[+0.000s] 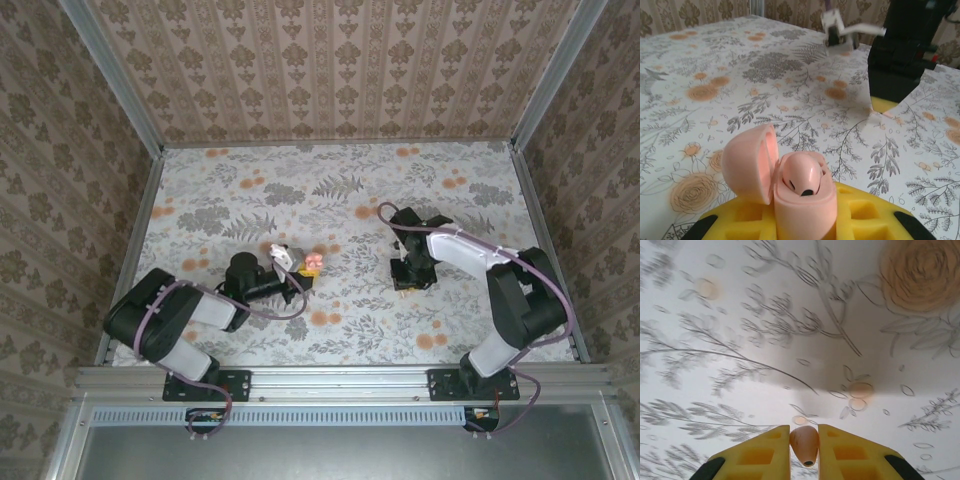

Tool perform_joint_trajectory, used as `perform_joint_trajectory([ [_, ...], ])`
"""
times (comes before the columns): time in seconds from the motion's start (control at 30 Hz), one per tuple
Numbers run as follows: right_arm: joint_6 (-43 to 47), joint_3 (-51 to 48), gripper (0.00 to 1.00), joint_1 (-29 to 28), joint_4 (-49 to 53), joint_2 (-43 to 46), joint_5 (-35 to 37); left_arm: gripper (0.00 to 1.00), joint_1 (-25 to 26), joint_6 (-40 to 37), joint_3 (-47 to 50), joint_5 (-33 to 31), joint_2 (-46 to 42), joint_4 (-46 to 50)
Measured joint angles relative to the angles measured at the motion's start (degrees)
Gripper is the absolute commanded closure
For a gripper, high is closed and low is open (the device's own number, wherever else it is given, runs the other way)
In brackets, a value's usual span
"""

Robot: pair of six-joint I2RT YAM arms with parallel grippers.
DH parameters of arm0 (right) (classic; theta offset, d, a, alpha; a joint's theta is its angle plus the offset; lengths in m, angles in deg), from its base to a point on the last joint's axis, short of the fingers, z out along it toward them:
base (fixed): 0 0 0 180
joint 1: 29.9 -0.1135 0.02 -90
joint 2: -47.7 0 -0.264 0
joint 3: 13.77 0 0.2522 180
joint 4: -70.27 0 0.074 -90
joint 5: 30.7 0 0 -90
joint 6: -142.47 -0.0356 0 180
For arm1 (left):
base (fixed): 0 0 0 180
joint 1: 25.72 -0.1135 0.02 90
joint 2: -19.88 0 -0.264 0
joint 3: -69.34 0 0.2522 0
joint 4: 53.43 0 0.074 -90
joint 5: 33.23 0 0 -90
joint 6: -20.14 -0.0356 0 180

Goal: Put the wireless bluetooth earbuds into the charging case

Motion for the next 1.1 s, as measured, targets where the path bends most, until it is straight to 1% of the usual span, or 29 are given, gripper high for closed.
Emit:
perform_joint_trajectory([
  [0.17,-1.07,-0.04,0.83,-6.14,-8.04,1.73,0.94,0.86,1.42,0.02,-2.03,-0.02,4.7,-2.97],
  [0.3,-1.97,-0.04,0.83,-9.51,-15.72,1.99,0.92,0.87,2.25,0.0,-2.82,-0.02,6.64,-4.72],
  [0.43,-3.19,-0.55,0.83,-11.15,-23.67,3.15,0.92,0.87,2.56,0.0,-3.04,-1.03,6.8,-5.18],
  [0.57,-4.61,-2.69,0.83,-12.11,-31.32,6.23,0.94,0.87,2.56,0.0,-3.04,-2.01,6.8,-5.35],
  [0.7,-5.11,-5.03,0.82,-13.84,-36.87,9.57,2.36,0.87,2.56,0.02,-3.13,-2.21,6.8,-5.62],
  [0.87,-5.55,-7.74,0.82,-16.13,-44.39,12.81,2.36,0.87,2.56,0.31,-3.85,-2.19,6.8,-5.9],
  [1.1,-6.14,-10.1,0.82,-16.61,-52.83,13.42,0.59,0.87,2.56,1.81,-4.11,-1.84,6.05,-6.23],
])
